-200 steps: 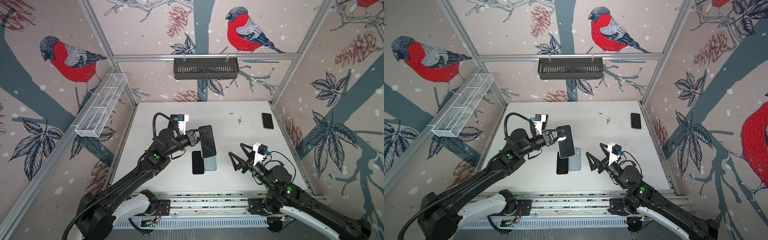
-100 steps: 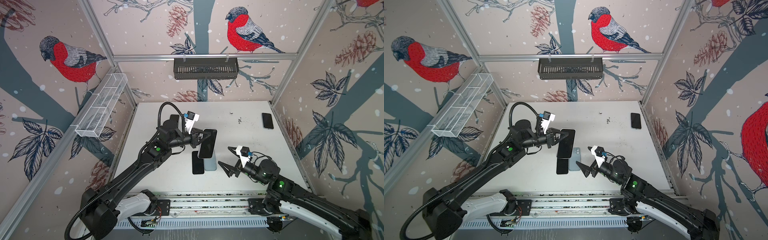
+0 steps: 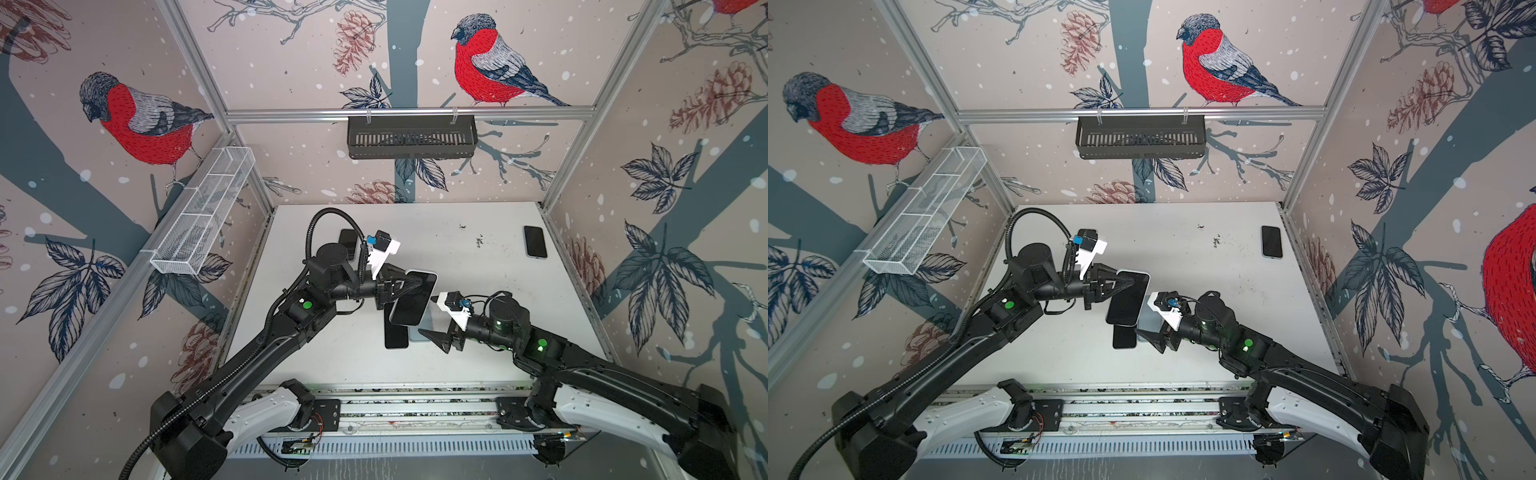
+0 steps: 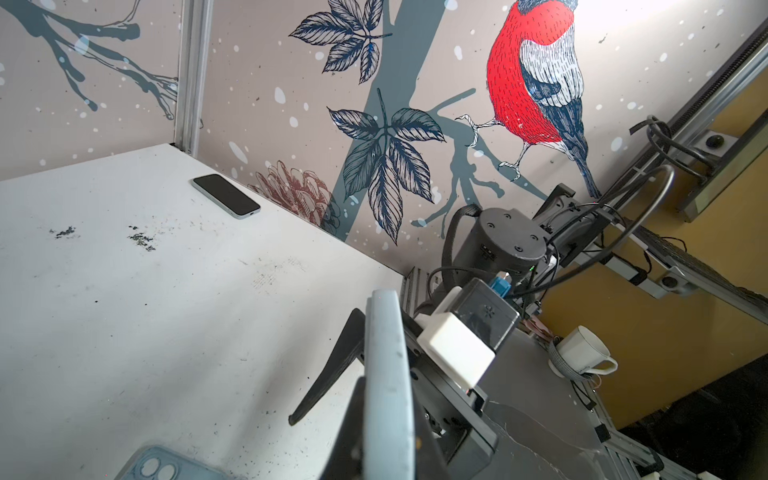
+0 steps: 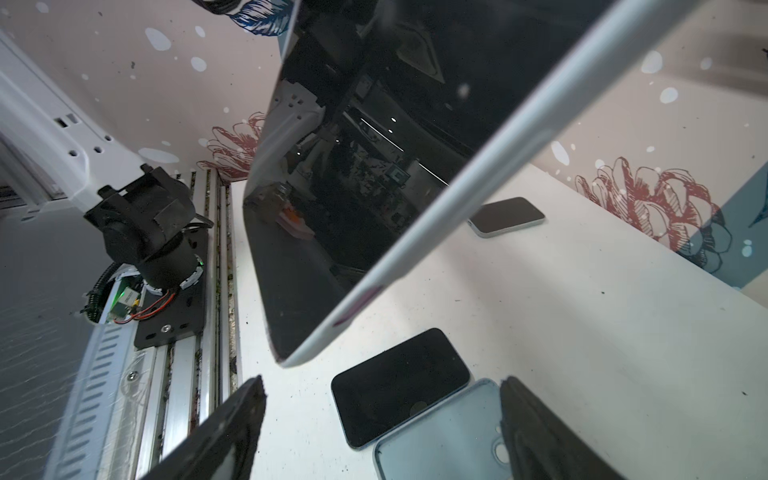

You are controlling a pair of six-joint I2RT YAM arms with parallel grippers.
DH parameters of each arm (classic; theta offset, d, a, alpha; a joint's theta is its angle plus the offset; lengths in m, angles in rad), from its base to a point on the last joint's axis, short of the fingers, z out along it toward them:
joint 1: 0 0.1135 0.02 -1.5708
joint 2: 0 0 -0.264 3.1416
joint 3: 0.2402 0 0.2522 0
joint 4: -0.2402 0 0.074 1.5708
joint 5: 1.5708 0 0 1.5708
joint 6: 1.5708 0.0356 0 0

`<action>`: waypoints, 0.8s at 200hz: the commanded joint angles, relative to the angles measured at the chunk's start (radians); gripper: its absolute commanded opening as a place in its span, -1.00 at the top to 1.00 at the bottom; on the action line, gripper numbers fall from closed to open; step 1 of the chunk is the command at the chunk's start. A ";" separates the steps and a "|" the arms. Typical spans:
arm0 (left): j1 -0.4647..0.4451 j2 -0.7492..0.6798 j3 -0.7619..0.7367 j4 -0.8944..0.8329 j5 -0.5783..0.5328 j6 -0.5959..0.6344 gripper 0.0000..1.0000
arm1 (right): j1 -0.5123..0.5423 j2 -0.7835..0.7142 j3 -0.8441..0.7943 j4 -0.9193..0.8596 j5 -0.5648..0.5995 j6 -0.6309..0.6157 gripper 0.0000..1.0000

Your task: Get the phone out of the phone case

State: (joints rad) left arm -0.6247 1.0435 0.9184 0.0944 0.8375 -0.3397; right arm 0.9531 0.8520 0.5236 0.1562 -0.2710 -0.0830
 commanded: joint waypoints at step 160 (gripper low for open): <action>-0.026 -0.015 -0.061 0.240 0.052 -0.047 1.00 | 0.002 -0.032 -0.025 0.067 -0.231 -0.073 -0.32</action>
State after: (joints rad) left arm -0.6437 1.0317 0.8566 0.2493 0.8856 -0.3859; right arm 0.9539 0.8036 0.4801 0.1886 -0.4603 -0.1352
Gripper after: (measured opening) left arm 0.124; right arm 0.680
